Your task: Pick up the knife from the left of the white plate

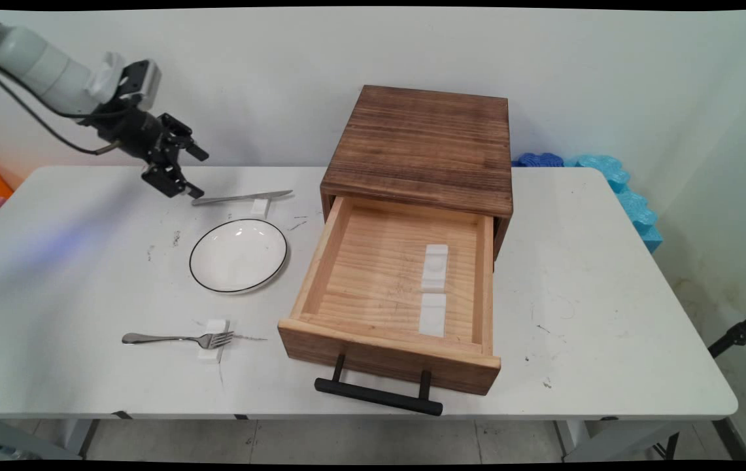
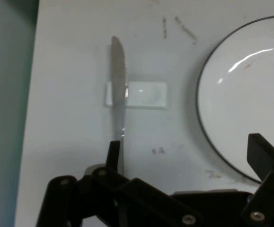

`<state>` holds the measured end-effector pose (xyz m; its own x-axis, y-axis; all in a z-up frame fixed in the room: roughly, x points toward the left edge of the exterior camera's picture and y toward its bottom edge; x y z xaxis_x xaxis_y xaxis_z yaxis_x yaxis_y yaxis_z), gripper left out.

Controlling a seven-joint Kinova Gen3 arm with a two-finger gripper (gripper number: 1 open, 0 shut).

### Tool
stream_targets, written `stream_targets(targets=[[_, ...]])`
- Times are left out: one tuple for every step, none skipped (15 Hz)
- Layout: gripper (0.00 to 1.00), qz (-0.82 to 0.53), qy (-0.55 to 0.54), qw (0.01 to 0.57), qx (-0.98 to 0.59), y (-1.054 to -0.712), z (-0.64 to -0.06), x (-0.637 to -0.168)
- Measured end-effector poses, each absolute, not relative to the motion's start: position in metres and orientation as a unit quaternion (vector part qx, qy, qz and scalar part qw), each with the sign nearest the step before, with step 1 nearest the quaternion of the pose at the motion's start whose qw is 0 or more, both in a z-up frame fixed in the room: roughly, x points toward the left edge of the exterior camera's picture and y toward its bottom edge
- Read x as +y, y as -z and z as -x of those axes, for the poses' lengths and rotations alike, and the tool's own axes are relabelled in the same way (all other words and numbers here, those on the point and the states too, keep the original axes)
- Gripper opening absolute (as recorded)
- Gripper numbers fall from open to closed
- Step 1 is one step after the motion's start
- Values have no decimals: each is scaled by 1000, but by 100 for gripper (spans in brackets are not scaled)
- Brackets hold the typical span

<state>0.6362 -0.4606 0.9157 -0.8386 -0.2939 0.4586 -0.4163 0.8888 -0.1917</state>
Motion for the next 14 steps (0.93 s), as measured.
stream_targets(targets=[[100,-185,-144,205,-950,-914,-636,-468],[100,-183,-145,195,-953,-911,-635,-477],[100,-180,-146,186,-955,-908,-635,-484],[100,-177,-146,177,-957,-905,-634,-492],[100,-175,-146,170,-959,-902,-634,-498],[100,-173,-146,166,-960,-900,-633,-502],[100,-171,-145,160,-961,-897,-633,-508],[100,-168,-144,153,-963,-892,-632,-515],[100,-166,-142,149,-964,-889,-631,-519],[100,-165,-141,146,-965,-887,-630,-522],[100,-163,-139,142,-966,-884,-629,-526],[100,-162,-138,139,-967,-881,-628,-529],[100,-160,-136,137,-968,-878,-627,-534],[100,-159,-134,135,-969,-875,-626,-537]])
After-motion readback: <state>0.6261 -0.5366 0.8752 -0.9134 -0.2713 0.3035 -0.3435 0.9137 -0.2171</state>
